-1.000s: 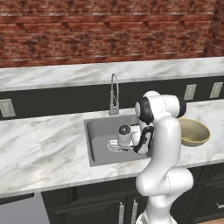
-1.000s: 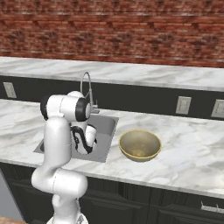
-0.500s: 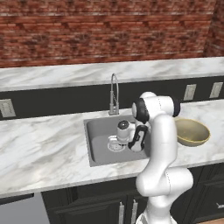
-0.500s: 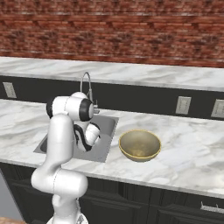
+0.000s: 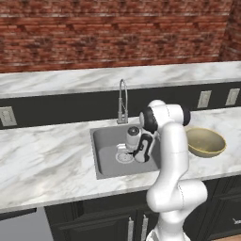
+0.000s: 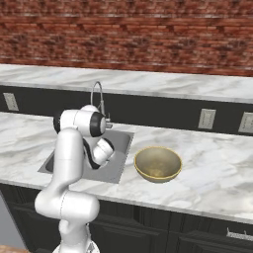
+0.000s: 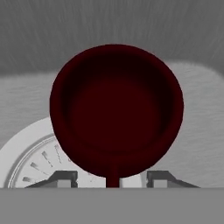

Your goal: Pick the mug and place it in the sink. Pick the bowl and place it in the open cabinet and then close the cabinet.

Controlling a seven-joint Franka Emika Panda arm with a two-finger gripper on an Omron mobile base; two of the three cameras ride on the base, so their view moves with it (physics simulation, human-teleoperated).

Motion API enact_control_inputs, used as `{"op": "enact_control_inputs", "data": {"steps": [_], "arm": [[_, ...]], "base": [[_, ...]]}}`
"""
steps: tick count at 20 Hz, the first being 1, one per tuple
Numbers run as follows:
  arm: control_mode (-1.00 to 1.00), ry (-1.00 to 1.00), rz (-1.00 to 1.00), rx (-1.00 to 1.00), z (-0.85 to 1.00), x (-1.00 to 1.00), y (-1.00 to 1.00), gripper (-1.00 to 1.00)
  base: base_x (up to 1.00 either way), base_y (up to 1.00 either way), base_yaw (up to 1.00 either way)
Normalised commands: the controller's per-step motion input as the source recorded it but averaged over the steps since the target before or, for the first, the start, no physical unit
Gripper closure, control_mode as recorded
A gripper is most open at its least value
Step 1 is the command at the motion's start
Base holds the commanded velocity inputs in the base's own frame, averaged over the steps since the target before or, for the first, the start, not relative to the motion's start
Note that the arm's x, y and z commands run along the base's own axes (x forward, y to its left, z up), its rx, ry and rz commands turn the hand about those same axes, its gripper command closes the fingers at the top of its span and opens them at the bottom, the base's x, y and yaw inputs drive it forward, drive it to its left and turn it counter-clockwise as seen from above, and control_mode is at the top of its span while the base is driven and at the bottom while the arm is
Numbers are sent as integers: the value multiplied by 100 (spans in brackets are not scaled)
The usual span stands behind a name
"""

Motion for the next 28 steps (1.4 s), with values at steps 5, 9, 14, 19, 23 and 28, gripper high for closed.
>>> {"op": "enact_control_inputs", "data": {"steps": [5, 9, 14, 19, 23, 28], "arm": [[-100, 1, 2, 0, 0, 5, 0, -100], [-100, 0, 0, 0, 17, -7, 0, -100], [-100, -9, 0, 0, 49, -42, 0, -100], [-100, -12, 0, 0, 55, -39, 0, -100], [-100, -4, 0, -2, 50, -30, 0, -100], [-100, 0, 0, -4, 60, -30, 9, -100]], "base": [[0, 0, 0], [0, 0, 0], [0, 0, 0], [0, 0, 0], [0, 0, 0], [0, 0, 0]]}}
